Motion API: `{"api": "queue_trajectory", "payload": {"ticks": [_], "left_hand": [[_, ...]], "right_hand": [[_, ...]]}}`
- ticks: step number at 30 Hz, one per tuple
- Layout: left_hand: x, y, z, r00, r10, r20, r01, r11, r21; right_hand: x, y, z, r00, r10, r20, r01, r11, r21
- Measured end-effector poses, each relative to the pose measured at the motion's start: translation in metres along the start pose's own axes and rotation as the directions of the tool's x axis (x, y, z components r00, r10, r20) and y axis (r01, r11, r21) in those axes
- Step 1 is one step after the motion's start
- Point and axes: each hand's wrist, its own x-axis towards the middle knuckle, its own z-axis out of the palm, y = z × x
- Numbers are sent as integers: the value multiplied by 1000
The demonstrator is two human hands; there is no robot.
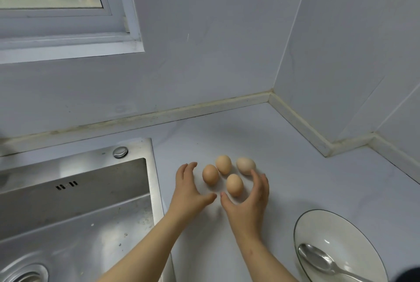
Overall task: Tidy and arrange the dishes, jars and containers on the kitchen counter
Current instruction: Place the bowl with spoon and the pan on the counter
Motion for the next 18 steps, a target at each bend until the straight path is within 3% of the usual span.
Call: {"api": "queue_trajectory", "payload": {"ticks": [12,18], "left_hand": [[-31,23,-16,995,-65,77,58,994,94],[-54,44,-24,999,-30,45,28,998,61]], "right_hand": [[-18,-29,-36,964,205,171,-210,978,11],[-25,-52,-59,976,169,134,-174,984,25]]}}
